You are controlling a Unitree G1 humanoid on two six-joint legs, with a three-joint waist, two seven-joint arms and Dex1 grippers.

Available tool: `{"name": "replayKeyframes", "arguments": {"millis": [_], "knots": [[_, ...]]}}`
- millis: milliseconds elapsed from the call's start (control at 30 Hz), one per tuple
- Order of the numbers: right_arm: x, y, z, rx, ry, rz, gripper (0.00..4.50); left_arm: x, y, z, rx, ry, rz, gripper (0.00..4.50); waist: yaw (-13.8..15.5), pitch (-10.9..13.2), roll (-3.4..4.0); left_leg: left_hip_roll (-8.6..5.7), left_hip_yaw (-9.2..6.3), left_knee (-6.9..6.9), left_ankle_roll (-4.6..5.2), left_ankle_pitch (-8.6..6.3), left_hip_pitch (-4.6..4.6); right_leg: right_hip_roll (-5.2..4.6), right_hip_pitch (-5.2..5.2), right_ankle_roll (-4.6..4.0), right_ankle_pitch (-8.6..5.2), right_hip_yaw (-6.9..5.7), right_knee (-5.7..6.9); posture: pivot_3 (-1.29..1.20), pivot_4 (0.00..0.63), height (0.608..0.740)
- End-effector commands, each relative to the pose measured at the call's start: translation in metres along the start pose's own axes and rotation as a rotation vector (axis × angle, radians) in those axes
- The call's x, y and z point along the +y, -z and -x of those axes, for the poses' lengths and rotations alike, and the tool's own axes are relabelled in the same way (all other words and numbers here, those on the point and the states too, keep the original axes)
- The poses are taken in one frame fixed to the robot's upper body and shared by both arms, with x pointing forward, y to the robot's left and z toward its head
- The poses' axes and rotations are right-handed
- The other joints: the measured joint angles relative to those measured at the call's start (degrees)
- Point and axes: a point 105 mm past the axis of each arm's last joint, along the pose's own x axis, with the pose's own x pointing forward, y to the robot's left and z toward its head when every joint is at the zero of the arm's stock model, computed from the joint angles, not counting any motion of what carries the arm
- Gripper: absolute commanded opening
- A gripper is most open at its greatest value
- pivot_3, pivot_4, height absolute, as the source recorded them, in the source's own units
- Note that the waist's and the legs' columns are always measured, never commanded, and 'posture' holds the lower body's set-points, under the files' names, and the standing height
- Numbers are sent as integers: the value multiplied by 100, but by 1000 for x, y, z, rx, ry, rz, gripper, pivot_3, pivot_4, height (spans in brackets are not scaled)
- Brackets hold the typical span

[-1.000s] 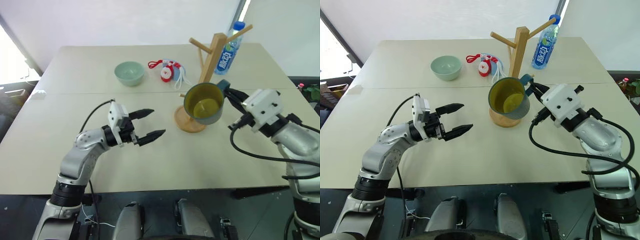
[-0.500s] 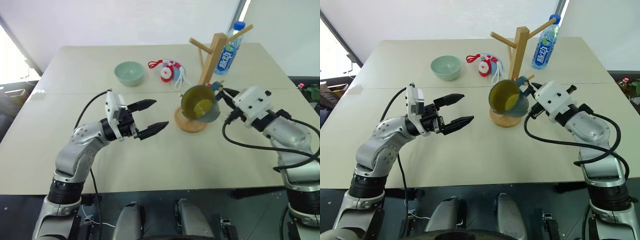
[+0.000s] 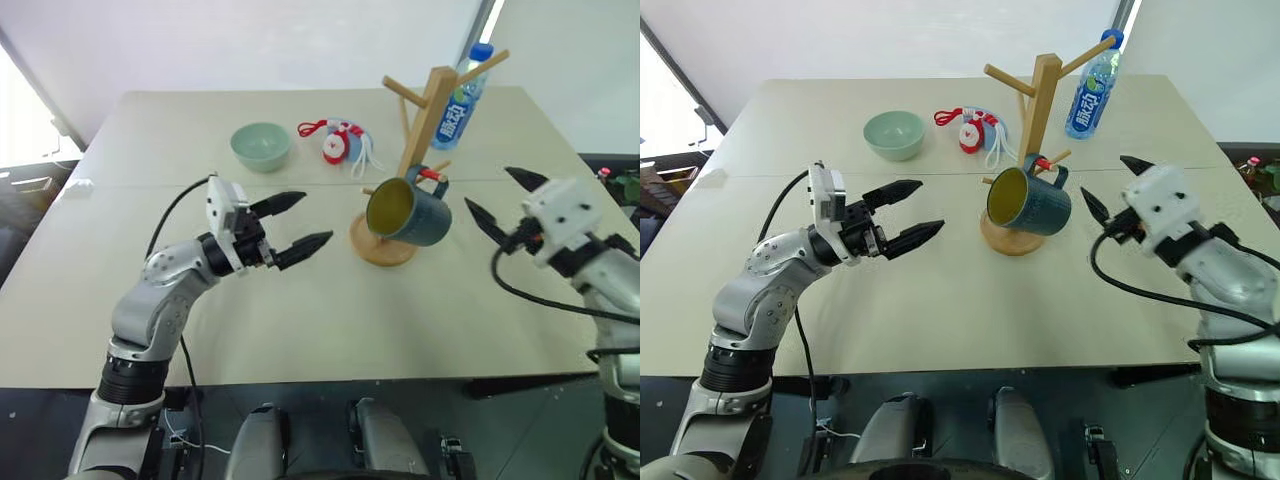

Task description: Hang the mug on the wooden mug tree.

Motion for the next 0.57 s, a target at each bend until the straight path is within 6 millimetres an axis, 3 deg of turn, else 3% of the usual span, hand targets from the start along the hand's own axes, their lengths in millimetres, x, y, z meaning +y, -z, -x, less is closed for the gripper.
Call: {"name": "replayKeyframes", "arguments": {"millis": [33,100,300,567], "knots": [[-2,11,14,-40,75,-167,3338,22,13,11,30,-159,-30,4500,-19,-1,1,2,0,0,0,0,3,2,1,0,0,0,1,0,150,740],[8,33,20,13,91,-237,3338,35,25,20,45,-268,-26,4500,-16,-1,2,7,-3,-1,0,0,5,5,-1,-1,0,1,7,0,150,740],[31,75,22,59,193,-346,3338,69,58,49,111,-591,-48,4500,-15,-3,1,8,-1,3,-1,1,7,2,-3,-2,1,2,12,0,150,740],[49,93,5,39,151,-444,3338,69,78,62,141,-689,-68,4500,1,-3,3,10,1,2,-1,1,2,-10,-6,-1,2,2,11,0,150,740]]}}
